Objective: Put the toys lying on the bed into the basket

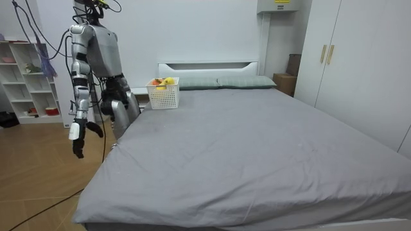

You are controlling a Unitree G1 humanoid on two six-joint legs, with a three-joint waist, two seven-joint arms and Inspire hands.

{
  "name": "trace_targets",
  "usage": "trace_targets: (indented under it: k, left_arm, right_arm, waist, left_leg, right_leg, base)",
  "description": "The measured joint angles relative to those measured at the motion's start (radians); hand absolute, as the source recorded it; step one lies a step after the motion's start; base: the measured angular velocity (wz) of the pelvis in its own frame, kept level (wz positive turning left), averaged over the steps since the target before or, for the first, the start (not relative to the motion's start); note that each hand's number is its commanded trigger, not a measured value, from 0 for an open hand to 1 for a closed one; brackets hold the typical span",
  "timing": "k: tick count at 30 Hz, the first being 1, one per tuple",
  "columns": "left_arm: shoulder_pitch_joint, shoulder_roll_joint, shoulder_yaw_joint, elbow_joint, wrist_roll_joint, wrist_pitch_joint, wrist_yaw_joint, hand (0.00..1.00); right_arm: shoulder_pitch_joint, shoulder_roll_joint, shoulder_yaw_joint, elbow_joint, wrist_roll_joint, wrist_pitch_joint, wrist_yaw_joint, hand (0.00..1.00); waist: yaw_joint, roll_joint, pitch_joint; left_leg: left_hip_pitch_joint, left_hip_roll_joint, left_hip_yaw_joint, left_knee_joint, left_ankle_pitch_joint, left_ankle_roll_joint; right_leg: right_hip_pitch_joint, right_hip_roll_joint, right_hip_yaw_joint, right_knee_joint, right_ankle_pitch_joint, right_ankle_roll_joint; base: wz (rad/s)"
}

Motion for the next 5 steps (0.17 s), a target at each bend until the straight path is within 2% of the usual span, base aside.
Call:
trace_targets:
  k: [5]
  left_arm:
    - [-0.016,-0.006,-0.032,0.000,0.000,0.010,0.002,0.00]
  right_arm:
    - [-0.024,0.037,0.067,0.022,-0.205,0.050,0.018,0.00]
  waist:
    - [0.022,0.019,0.0011]
  left_leg:
    - [0.010,0.001,-0.001,-0.001,-0.002,-0.001]
  right_leg:
    - [0.016,0.001,-0.003,-0.010,0.001,-0.003]
  base:
    - [0.01]
